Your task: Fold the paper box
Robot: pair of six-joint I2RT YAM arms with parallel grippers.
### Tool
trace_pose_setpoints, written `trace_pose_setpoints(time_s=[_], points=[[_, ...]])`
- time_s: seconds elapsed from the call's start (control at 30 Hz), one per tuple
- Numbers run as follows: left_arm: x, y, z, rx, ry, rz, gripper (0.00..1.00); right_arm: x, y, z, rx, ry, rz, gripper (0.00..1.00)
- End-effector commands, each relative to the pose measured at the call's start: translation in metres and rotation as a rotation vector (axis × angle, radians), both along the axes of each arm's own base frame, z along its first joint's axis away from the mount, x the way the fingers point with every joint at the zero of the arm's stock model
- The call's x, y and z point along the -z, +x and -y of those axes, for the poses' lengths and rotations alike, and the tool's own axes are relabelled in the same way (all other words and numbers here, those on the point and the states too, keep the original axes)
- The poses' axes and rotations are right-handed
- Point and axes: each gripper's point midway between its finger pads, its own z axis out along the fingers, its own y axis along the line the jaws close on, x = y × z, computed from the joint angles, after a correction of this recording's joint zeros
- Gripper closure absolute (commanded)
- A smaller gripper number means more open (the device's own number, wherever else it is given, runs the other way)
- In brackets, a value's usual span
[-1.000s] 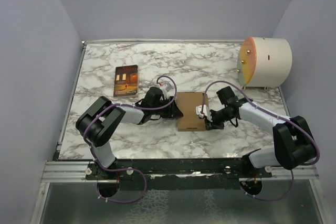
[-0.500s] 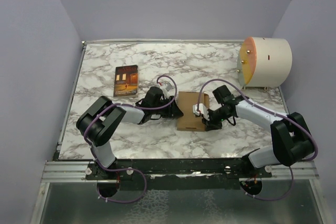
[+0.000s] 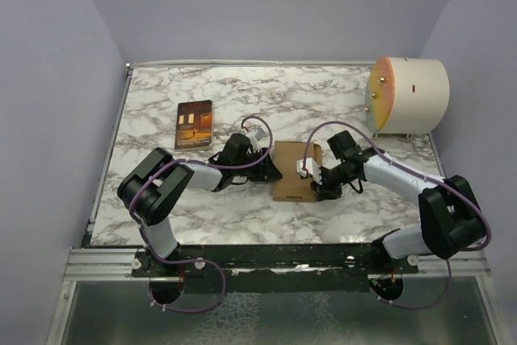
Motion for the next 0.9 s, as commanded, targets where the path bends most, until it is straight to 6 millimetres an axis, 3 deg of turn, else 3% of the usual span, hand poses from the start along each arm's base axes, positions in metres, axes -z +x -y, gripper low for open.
trace_pose_setpoints(time_s=[0.0, 0.3, 0.47, 0.67, 0.87], points=[[0.065, -0.037, -0.038, -0.005, 0.232, -0.144, 0.59, -0.017, 0.021, -0.007, -0.001, 0.044, 0.112, 0.82], [0.065, -0.036, -0.038, -0.004, 0.231, -0.144, 0.59, -0.032, 0.022, 0.003, 0.025, 0.11, 0.114, 0.78], [0.065, -0.036, -0.038, -0.005, 0.231, -0.143, 0.59, -0.045, 0.043, 0.019, 0.173, 0.183, 0.088, 0.79], [0.065, -0.034, -0.037, -0.004, 0.227, -0.141, 0.59, -0.044, 0.07, 0.049, 0.4, 0.237, 0.009, 0.85], [0.065, -0.034, -0.037, -0.003, 0.227, -0.141, 0.59, -0.066, 0.089, 0.043, 0.501, 0.322, -0.046, 0.78]])
